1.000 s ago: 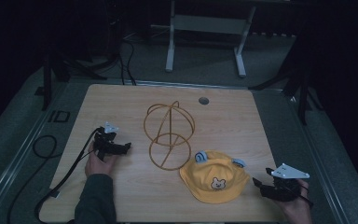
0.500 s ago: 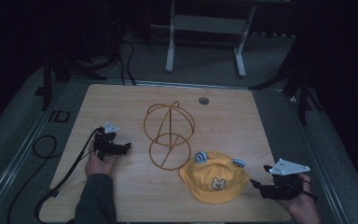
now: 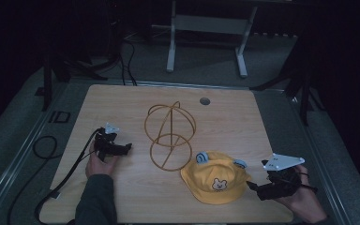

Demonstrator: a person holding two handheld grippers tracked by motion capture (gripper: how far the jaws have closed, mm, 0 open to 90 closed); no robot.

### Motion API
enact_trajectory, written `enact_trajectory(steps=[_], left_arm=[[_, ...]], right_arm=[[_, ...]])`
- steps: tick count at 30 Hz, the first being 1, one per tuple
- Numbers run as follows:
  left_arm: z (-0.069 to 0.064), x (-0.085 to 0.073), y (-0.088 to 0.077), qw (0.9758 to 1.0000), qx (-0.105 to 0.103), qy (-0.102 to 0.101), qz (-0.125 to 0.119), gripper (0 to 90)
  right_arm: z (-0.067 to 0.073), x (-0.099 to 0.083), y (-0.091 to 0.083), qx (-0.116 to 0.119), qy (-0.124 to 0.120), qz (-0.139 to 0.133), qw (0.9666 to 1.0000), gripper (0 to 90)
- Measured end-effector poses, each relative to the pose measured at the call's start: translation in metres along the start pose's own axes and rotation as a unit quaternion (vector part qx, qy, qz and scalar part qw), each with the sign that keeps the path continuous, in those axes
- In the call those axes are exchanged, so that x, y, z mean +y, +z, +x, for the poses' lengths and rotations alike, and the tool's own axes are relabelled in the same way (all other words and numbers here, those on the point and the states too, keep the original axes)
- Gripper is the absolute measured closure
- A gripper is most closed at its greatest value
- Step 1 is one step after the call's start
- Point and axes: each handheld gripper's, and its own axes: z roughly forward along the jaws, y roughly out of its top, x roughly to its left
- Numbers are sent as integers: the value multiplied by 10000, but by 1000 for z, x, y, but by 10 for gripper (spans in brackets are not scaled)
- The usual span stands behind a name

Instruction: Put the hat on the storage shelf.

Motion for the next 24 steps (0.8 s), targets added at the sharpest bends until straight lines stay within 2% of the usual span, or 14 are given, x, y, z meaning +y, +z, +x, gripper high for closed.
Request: enact_trajectory(steps=[6, 12, 15, 18, 20, 24], left_arm=[[0, 0, 0, 10000, 1, -4, -1, 53], [0, 0, 0, 10000, 8, -8, -2, 53], [0, 0, 0, 10000, 8, -10, -3, 53], [0, 0, 0, 10000, 10, -13, -4, 53], [0, 0, 0, 10000, 11, -12, -4, 54], [0, 0, 0, 10000, 10, -11, -4, 54]], right_arm=[[-2, 13, -1, 20, 1, 138, 9999, 100], [-3, 27, -2, 61, -83, 106, 9999, 100], [-4, 33, -2, 90, -51, 64, 9999, 100], [-4, 38, -1, 125, -123, 94, 9998, 100], [-3, 41, 0, 230, -239, 126, 9994, 101], [-6, 47, 6, 251, -254, 221, 9991, 101]])
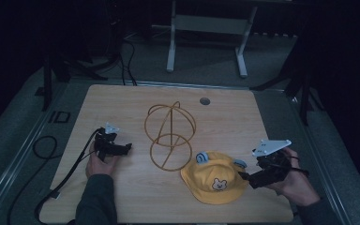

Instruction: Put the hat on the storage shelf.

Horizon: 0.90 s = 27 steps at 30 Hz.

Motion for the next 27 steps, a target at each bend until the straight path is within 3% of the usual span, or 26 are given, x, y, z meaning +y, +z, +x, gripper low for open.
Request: enact_trajectory(steps=[11, 18, 27], left_arm=[[0, 0, 0, 10000, -1, 0, 0, 54], [0, 0, 0, 10000, -1, -2, 0, 54], [0, 0, 0, 10000, 0, -3, 0, 54]], right_arm=[[3, 20, 7, 101, -315, 267, 9991, 169], [6, 30, 13, 291, -621, 540, 9962, 303], [4, 45, 22, 353, -807, 684, 9938, 325]])
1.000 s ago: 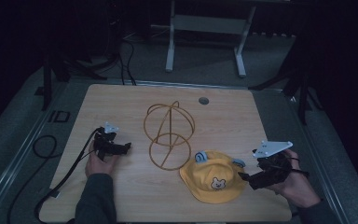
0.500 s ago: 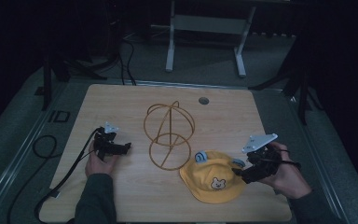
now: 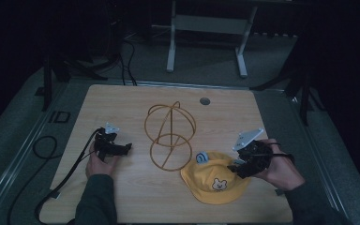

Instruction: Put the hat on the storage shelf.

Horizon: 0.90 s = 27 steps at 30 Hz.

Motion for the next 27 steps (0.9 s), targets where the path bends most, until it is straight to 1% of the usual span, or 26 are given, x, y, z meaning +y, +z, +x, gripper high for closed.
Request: enact_trajectory(steps=[4, 7, 12, 14, 17, 19, 22, 24, 25, 26, 27], left_arm=[[0, 0, 0, 10000, -1, 0, 1, 54], [0, 0, 0, 10000, -1, 0, 0, 54], [0, 0, 0, 10000, -1, 0, 0, 54], [1, 0, 0, 10000, 0, -1, -4, 54], [1, 1, 1, 10000, 5, -6, 0, 55], [1, 1, 1, 10000, 7, -7, -4, 55], [1, 1, 1, 10000, 6, -7, -3, 55], [1, 1, 1, 10000, 5, -6, -1, 55], [1, 1, 1, 10000, 5, -6, -1, 55], [1, 1, 1, 10000, 7, -7, -1, 56], [1, 1, 1, 10000, 7, -6, -1, 55]], right_arm=[[-1, 5, 4, 54, -22, 24, 10000, 323], [-1, 9, 7, 76, -116, 116, 9998, 316], [0, 15, 15, 158, -141, 161, 9996, 316], [0, 18, 18, 162, -183, 227, 9994, 316], [0, 23, 24, 232, -213, 301, 9990, 325], [0, 26, 27, 286, -207, 389, 9986, 334], [-1, 30, 34, 326, -201, 623, 9973, 373], [-2, 32, 36, 424, -186, 650, 9968, 395], [-2, 32, 36, 424, -186, 650, 9968, 395], [-3, 33, 39, 475, -212, 746, 9959, 411], [-3, 33, 39, 479, -219, 776, 9956, 414]])
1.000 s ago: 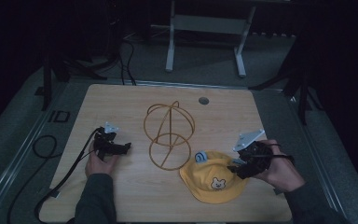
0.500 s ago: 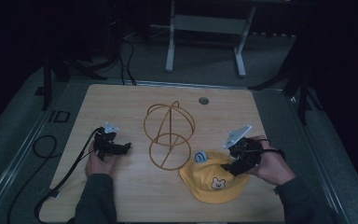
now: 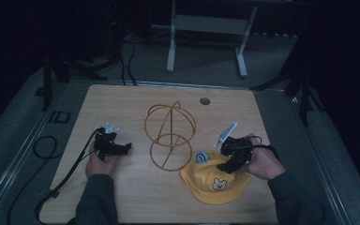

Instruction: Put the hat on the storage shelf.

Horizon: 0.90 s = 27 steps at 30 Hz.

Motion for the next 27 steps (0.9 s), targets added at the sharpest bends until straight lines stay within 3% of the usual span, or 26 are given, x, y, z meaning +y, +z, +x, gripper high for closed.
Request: enact_trajectory(steps=[6, 16, 22, 27], left_arm=[[0, 0, 0, 10000, -2, -1, -1, 55], [0, 0, 0, 10000, 10, 3, -2, 59], [0, 0, 0, 10000, 11, 5, 0, 59], [1, 0, 0, 10000, 11, 5, 0, 60]], right_arm=[[-5, 0, 5, 114, 7, 160, 9998, 442], [-9, 2, 12, 234, -34, 194, 9995, 454], [-7, 2, 17, 437, -188, 163, 9987, 679], [-6, 2, 16, 466, -335, 247, 9980, 737]])
